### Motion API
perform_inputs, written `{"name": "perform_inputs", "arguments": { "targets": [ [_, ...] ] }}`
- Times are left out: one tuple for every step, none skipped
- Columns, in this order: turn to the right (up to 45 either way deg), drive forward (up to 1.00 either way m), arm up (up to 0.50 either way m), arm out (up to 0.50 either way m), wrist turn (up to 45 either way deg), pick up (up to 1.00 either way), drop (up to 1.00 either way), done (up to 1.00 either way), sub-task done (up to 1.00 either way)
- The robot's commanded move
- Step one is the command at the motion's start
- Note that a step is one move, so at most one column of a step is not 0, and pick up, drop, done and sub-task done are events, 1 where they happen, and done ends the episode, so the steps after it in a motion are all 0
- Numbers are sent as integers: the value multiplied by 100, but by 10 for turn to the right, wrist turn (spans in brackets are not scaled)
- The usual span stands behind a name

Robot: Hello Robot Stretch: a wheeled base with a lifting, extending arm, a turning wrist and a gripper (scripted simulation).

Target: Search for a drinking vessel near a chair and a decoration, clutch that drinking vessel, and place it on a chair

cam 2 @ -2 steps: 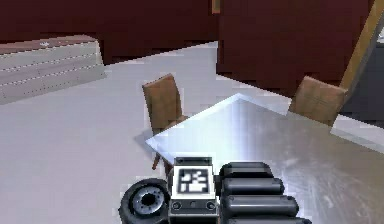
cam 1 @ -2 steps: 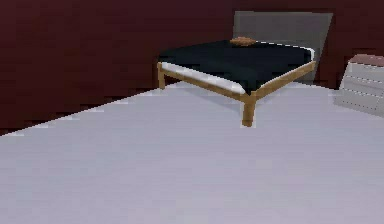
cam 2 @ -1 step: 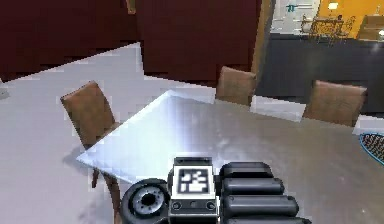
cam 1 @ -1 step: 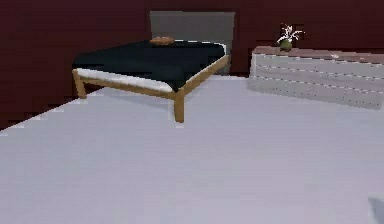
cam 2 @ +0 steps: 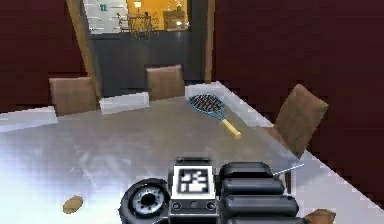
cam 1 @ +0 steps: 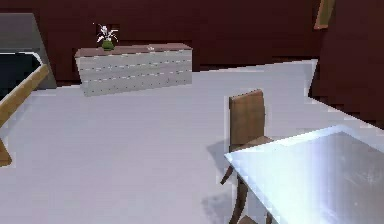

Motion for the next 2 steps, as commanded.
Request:
{"name": "perform_inputs", "arguments": {
  "targets": [
    [-120,0,0,0,0,0,0,0,0],
    [-450,0,0,0,0,0,0,0,0]
  ]
}}
